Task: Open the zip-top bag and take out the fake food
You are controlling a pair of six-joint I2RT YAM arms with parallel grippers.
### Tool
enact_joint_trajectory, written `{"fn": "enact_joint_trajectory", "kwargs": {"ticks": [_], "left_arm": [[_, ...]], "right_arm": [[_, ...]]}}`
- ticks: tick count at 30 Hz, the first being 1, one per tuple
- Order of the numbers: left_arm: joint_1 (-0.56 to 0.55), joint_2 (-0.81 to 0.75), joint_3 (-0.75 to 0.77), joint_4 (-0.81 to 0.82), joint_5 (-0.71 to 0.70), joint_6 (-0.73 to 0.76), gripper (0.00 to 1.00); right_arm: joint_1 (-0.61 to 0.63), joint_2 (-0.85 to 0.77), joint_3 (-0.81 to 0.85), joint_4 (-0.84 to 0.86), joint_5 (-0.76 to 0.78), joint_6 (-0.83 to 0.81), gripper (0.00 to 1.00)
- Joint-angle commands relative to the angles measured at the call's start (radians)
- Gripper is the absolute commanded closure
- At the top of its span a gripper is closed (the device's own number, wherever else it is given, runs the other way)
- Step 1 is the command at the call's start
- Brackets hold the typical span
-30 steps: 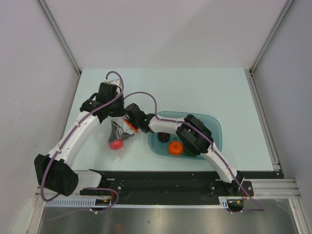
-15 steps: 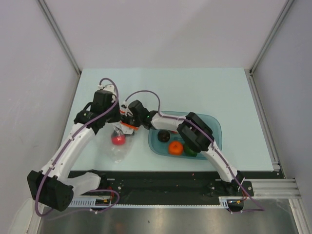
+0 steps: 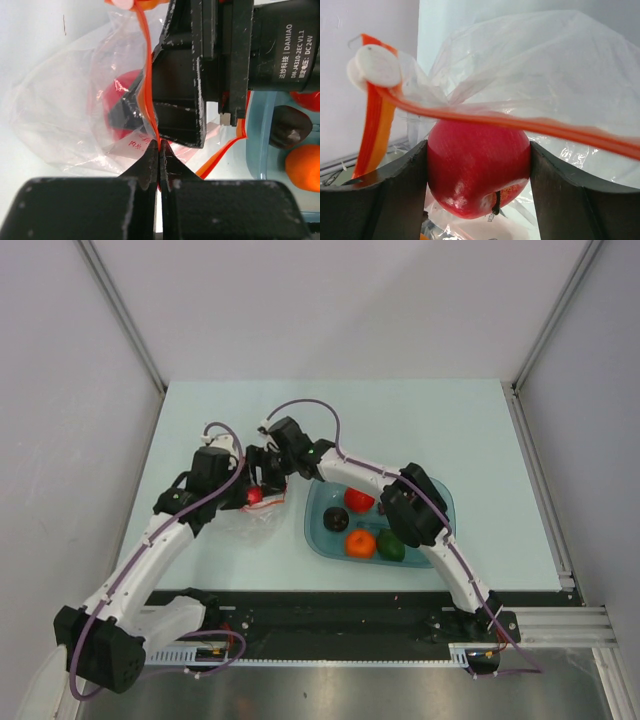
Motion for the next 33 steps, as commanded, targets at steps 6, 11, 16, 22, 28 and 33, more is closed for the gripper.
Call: {"fn": "enact_joint_trajectory", "kwargs": {"ticks": [6, 11, 16, 22, 28, 33], "left_arm": [[0.000, 0.036, 0.050, 0.026, -0.072, 0.001, 1.00], [0.009, 0.038, 0.051, 0.016, -0.136, 0.034, 1.00], [0.023, 0.044, 0.062, 0.029, -0.144, 0.079, 1.00], [0.026, 0.012, 0.030, 0.089, -0.031, 0.103, 1.00], [0.025, -0.005, -0.010, 0.138, 0.080, 0.047, 1.00], [0.025, 0.032, -0.001, 0.175, 0.144, 0.011, 1.00]], "right_arm": [[-0.011, -0.110, 0.084, -0.215, 0.069, -0.045, 0.98], [-0.036, -0.104, 0.212, -0.419, 0.020, -0.045, 1.00], [-0.050, -0.133, 0.181, -0.340, -0.068, -0.049, 1.00], [-0.089, -0.162, 0.074, -0.117, -0.112, 0.101, 1.00], [-0.088, -0.090, 0.205, -0.204, 0.009, 0.275, 1.00], [-0.060, -0.052, 0.218, -0.073, 0.003, 0.434, 1.00]]}}
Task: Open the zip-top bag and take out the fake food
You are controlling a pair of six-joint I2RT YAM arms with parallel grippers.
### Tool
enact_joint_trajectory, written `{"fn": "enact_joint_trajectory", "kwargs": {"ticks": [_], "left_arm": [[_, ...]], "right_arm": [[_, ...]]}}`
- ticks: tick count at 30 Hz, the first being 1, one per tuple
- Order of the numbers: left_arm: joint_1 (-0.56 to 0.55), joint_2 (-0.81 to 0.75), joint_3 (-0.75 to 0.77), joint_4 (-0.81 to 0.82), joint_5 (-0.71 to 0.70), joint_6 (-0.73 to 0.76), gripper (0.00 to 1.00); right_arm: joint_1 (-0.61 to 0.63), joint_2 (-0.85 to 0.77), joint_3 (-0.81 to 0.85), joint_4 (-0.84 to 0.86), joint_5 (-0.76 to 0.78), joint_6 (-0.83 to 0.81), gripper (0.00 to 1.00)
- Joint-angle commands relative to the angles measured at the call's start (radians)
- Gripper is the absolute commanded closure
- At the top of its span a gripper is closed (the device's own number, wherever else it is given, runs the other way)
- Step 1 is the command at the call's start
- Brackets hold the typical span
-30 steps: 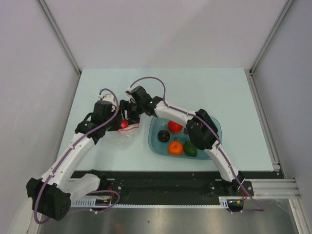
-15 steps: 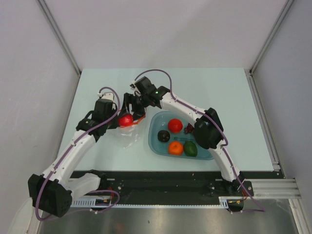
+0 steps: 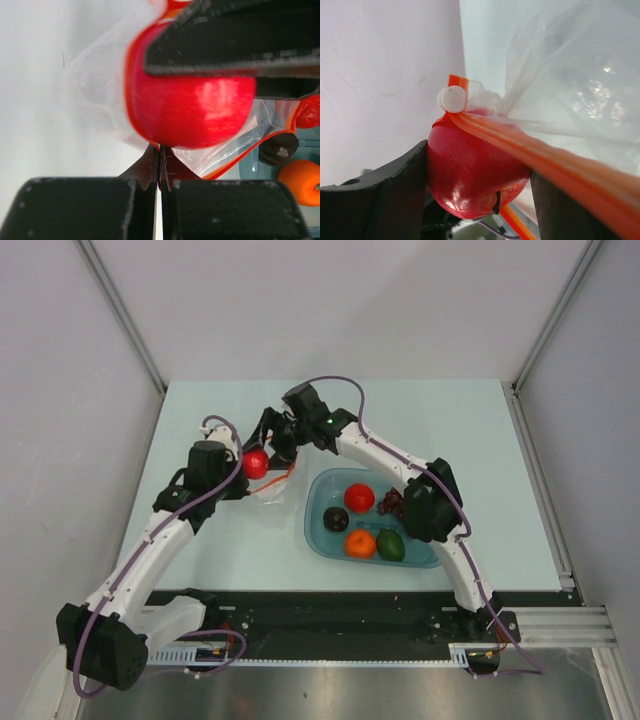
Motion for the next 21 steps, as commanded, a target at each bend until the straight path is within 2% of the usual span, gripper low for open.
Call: {"fn": "enact_joint_trajectory", "kwargs": {"ticks": [1, 6, 9, 15, 18, 21], "left_arm": [[-0.003, 0.022, -0.003, 0.057, 0.123, -0.058, 1.00], [-0.003, 0.011, 0.001, 0.054, 0.123, -0.060, 0.99], [-0.003, -0.007, -0.022, 0.065, 0.125, -0.060, 0.99], [-0.003, -0.009, -0.024, 0.081, 0.169, -0.035, 1.00], [-0.003, 0.014, -0.006, 0.056, 0.156, -0.037, 1.00], [-0.003, 0.071, 0.040, -0.006, 0.125, -0.020, 1.00]], "right_arm": [[0.035, 0.044, 0.053, 0.187, -0.027, 0.241, 1.00], [0.031, 0.052, 0.061, 0.287, -0.022, 0.266, 1.00], [0.025, 0.053, 0.035, 0.423, -0.022, 0.345, 1.00], [0.023, 0.061, 0.004, 0.534, 0.007, 0.438, 1.00], [0.019, 0.087, 0.062, 0.519, -0.017, 0.455, 1.00], [0.009, 0.083, 0.091, 0.368, -0.051, 0.429, 1.00]]}}
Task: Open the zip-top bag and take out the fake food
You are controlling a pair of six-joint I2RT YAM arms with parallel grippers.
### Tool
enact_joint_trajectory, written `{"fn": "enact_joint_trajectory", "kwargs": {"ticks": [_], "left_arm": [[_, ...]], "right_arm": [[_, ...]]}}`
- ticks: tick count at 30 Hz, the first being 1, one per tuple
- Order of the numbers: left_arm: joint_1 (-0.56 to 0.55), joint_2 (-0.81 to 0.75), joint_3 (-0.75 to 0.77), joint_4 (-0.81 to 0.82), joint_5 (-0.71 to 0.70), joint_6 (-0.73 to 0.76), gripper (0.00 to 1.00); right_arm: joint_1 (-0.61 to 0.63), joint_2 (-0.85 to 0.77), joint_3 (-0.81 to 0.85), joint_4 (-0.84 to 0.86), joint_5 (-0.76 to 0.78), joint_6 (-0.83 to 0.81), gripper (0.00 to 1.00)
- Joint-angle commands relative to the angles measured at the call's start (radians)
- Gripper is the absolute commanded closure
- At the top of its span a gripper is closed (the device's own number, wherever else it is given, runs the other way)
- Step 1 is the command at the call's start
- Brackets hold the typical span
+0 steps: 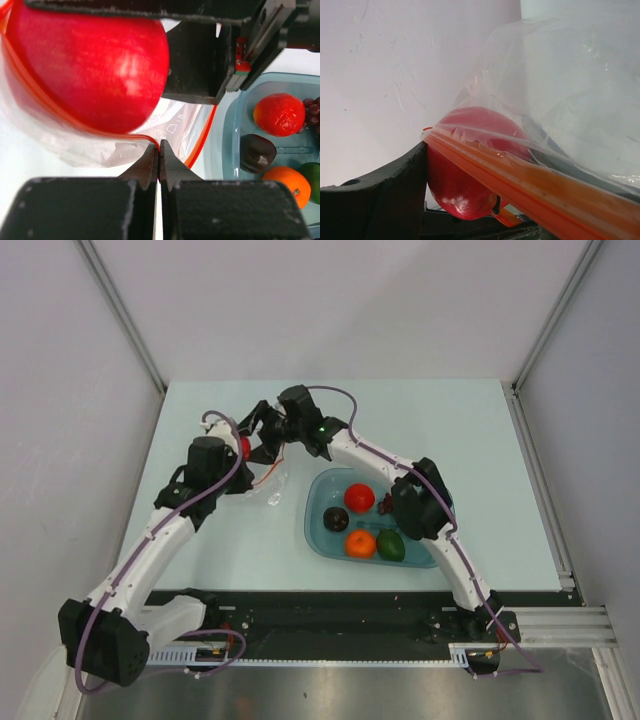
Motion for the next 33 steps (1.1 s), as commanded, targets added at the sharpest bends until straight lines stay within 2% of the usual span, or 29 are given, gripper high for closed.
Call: {"fn": "enact_joint_trajectory", "kwargs": {"ticks": [1, 5, 9, 14, 18, 20, 22, 25, 27, 28, 29, 33], "left_arm": [[-0.011, 0.067, 0.050, -0.102, 0.034, 0.002, 1.00], [0.017, 0.087, 0.082, -0.143, -0.053, -0.033, 1.00], [0.035, 0.102, 0.106, -0.163, -0.135, -0.046, 1.00], [0.072, 0.108, 0.107, -0.143, -0.152, -0.049, 1.00], [0.098, 0.145, 0.139, -0.143, -0.184, -0.035, 1.00], [0.115, 0.178, 0.171, -0.146, -0.208, -0.027, 1.00], [0.130, 0.200, 0.199, -0.149, -0.222, -0.018, 1.00], [0.139, 0.246, 0.259, -0.152, -0.250, -0.003, 1.00], [0.144, 0.274, 0.303, -0.155, -0.244, 0.011, 1.00], [0.144, 0.280, 0.316, -0.152, -0.242, 0.016, 0.99], [0.147, 0.287, 0.337, -0.154, -0.247, 0.014, 1.00], [0.158, 0.321, 0.395, -0.151, -0.219, 0.017, 1.00]], "right_arm": [[-0.008, -0.022, 0.102, -0.046, -0.040, -0.009, 1.00], [-0.019, -0.042, 0.133, -0.377, -0.058, -0.256, 1.00], [-0.034, -0.067, 0.129, -0.542, -0.046, -0.461, 1.00], [-0.048, -0.073, 0.202, -0.705, -0.015, -0.685, 1.00], [-0.052, -0.129, 0.199, -0.694, -0.035, -0.783, 1.00], [-0.054, -0.154, 0.201, -0.669, -0.044, -0.808, 0.92], [-0.071, -0.186, 0.178, -0.643, -0.101, -0.804, 0.90], [-0.098, -0.250, 0.089, -0.554, -0.182, -0.755, 0.91], [-0.111, -0.298, -0.003, -0.366, -0.293, -0.671, 0.91], [-0.123, -0.332, -0.078, -0.312, -0.314, -0.593, 0.94], [-0.124, -0.344, -0.095, -0.286, -0.319, -0.589, 0.94], [-0.126, -0.335, -0.106, -0.384, -0.339, -0.663, 0.95]]}}
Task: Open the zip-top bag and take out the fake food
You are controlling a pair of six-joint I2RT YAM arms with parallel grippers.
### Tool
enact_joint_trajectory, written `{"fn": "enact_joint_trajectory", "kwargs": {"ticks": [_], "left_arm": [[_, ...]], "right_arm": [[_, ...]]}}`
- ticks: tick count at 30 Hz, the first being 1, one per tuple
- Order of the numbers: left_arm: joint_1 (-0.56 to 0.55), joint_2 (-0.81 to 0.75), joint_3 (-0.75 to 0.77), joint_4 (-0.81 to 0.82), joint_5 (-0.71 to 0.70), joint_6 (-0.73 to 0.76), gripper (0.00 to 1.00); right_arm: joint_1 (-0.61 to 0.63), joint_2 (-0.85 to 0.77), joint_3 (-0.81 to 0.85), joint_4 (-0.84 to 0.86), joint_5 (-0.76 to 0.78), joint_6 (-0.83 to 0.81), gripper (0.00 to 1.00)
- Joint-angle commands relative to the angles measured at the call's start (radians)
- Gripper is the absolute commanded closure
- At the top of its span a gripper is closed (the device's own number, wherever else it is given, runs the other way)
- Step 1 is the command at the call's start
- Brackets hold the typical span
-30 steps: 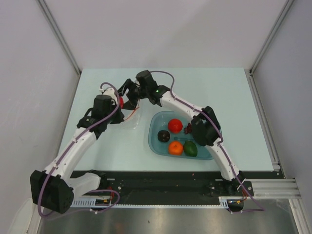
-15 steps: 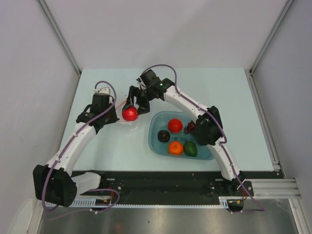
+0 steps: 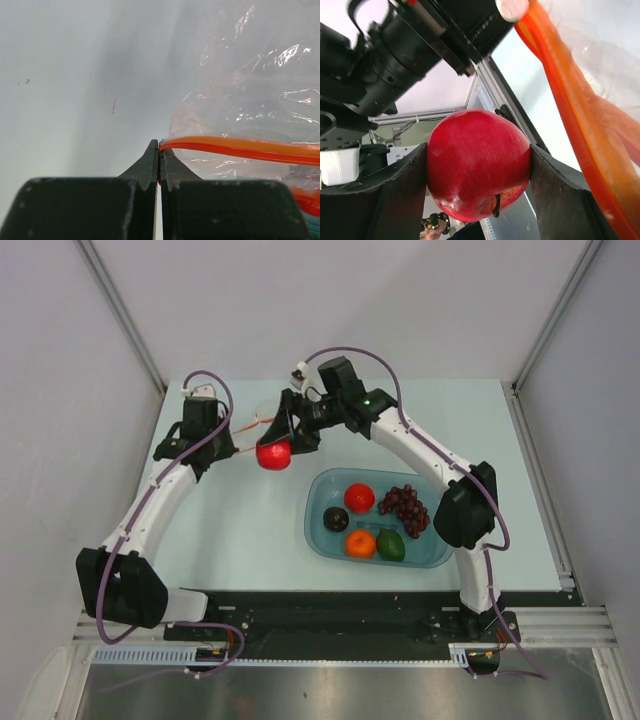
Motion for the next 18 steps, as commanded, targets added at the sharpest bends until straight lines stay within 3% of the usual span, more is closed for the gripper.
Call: {"fn": "enact_joint_trajectory", "kwargs": {"ticks": [1, 4, 6, 7, 11, 12, 14, 17, 18], "left_arm": [[0.028, 0.038, 0.086, -0.010, -0.016, 0.037, 1.00], [0.028, 0.034, 0.103, 0.044, 0.130, 0.051, 1.00], [0.028, 0.014, 0.059, 0.087, 0.235, 0.031, 1.00], [0.024, 0.002, 0.029, 0.108, 0.251, 0.022, 1.00], [0.015, -0.008, -0.022, 0.096, 0.234, -0.020, 1.00], [0.013, -0.008, -0.027, 0.095, 0.239, -0.018, 1.00], [0.009, -0.014, -0.038, 0.082, 0.227, -0.015, 1.00], [0.004, -0.029, -0.055, 0.085, 0.198, -0.017, 1.00], [0.004, -0.034, -0.055, 0.081, 0.190, -0.020, 1.00]], "right_arm": [[-0.015, -0.024, -0.026, 0.032, -0.092, -0.006, 0.94], [-0.001, -0.023, -0.094, 0.192, -0.138, 0.046, 0.94], [0.010, -0.001, -0.156, 0.443, -0.176, 0.206, 0.92], [0.013, 0.019, -0.164, 0.645, -0.195, 0.288, 0.92], [0.034, 0.130, -0.116, 0.985, -0.216, 0.573, 0.91], [0.043, 0.146, -0.054, 1.015, -0.212, 0.634, 0.91], [0.048, 0.175, 0.023, 0.949, -0.178, 0.608, 0.89], [0.048, 0.195, 0.094, 0.821, -0.117, 0.513, 0.89], [0.045, 0.182, 0.106, 0.758, -0.102, 0.408, 0.89]]}}
